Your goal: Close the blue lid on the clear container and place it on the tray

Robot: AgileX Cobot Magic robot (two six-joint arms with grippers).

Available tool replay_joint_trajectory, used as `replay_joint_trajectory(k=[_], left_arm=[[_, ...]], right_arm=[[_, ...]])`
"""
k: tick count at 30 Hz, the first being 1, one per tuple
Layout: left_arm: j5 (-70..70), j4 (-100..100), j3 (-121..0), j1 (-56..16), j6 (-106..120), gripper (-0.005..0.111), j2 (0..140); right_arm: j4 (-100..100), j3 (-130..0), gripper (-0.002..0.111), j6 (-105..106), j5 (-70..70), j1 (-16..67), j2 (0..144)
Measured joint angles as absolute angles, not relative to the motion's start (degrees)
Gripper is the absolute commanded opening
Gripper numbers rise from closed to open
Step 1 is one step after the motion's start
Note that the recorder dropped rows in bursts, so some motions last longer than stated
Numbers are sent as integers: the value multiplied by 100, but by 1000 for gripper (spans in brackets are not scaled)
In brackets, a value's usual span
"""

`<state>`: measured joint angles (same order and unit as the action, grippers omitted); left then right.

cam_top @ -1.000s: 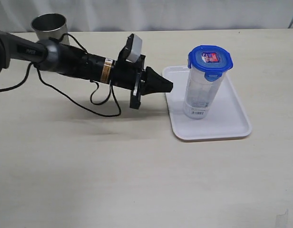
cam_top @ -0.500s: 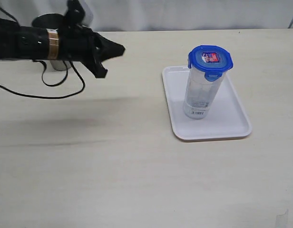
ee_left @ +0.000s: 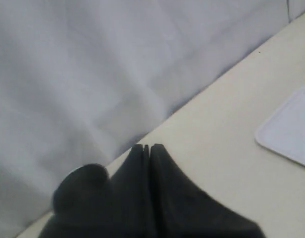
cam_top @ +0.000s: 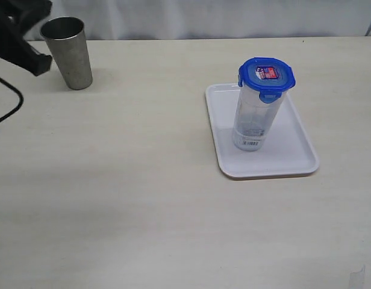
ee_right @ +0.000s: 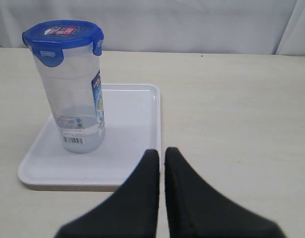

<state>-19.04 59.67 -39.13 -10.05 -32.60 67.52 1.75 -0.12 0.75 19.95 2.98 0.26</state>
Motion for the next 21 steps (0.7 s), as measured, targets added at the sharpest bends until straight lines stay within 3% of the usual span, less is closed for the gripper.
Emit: replay_joint_trajectory(k=[21], left_arm=[[-286,5218,-2169,-1005,-3835,0,754]], right_arm=[[175,-12,4,75,1995,298,26]])
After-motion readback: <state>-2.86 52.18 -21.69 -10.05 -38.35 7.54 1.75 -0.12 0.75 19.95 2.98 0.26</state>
